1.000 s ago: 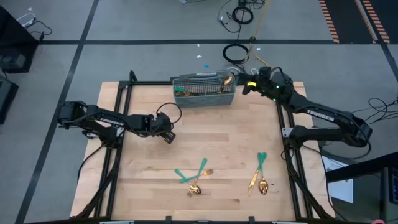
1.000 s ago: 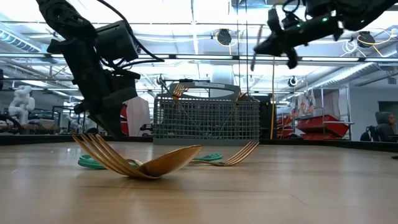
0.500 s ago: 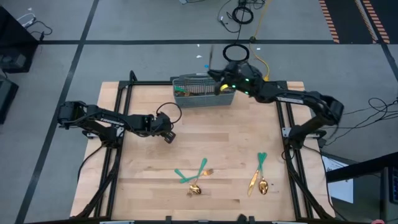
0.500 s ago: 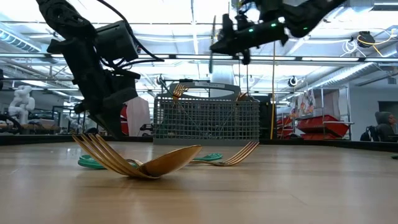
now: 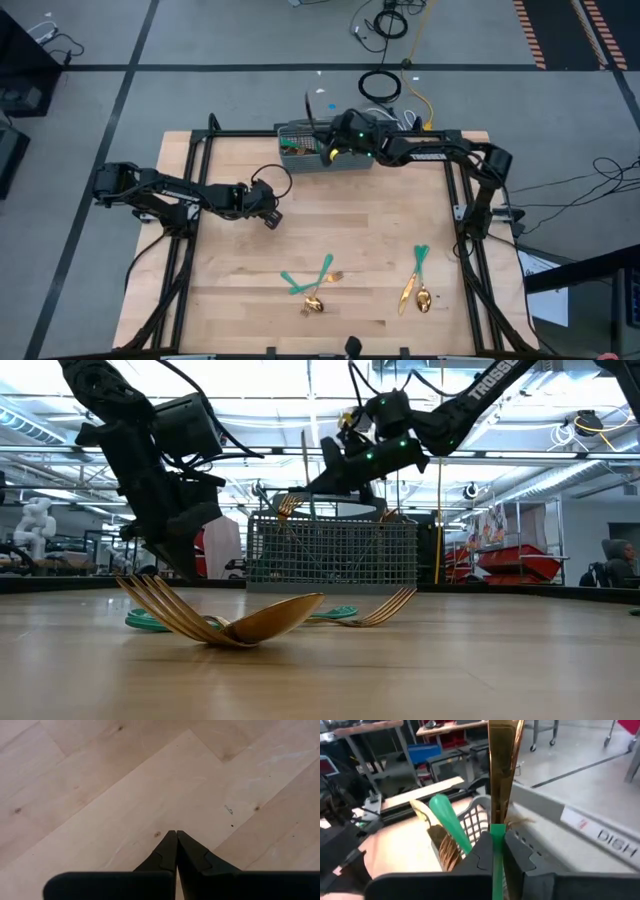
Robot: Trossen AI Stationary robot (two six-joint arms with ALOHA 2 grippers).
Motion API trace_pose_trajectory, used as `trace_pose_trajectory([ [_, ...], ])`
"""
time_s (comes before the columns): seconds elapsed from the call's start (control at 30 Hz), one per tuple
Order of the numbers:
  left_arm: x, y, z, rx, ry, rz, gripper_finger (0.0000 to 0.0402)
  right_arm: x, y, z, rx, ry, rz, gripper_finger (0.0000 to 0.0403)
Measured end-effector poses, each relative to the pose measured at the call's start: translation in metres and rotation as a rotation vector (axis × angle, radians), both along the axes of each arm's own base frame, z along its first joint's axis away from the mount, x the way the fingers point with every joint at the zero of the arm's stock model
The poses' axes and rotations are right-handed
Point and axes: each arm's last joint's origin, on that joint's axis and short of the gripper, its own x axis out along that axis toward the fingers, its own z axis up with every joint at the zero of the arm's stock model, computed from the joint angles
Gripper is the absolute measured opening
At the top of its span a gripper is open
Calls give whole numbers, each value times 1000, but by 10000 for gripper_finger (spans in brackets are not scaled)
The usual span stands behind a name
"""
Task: Sort silverware
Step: Put the gold knife into the middle left section of the gray utensil holder, then put the gold spoon into the middle right section of the gray utensil holder
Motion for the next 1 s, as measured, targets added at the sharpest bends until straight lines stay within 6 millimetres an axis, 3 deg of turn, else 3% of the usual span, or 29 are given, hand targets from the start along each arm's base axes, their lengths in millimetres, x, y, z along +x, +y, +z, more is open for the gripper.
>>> trace_pose_trajectory([
  [0.13, 0, 0, 0, 0, 0, 0, 8, -1, 1, -5, 8, 55, 5, 38],
  [0.37, 0, 0, 0, 1, 1, 0, 8, -5, 4, 0, 8, 82, 13, 142],
  [0.47, 0, 0, 0, 1, 0, 0, 8, -10, 9, 17, -9, 55, 19, 174],
  [0.57, 0, 0, 0, -2, 0, 0, 8, -26, 21, 47, 0, 44, 42, 195],
  [0.67, 0, -1, 0, -20, -2, -9, 8, -56, 48, 84, 60, 72, 122, 205],
  [0.73, 0, -1, 0, -29, -2, -13, 8, -80, 75, 97, 124, 182, 182, 208],
  [0.9, 0, -1, 0, -27, -2, -12, 8, -141, 149, 89, 447, 623, 216, 206],
  [1.0, 0, -1, 0, -26, -2, -12, 9, -175, 183, 85, 679, 811, 14, 206],
])
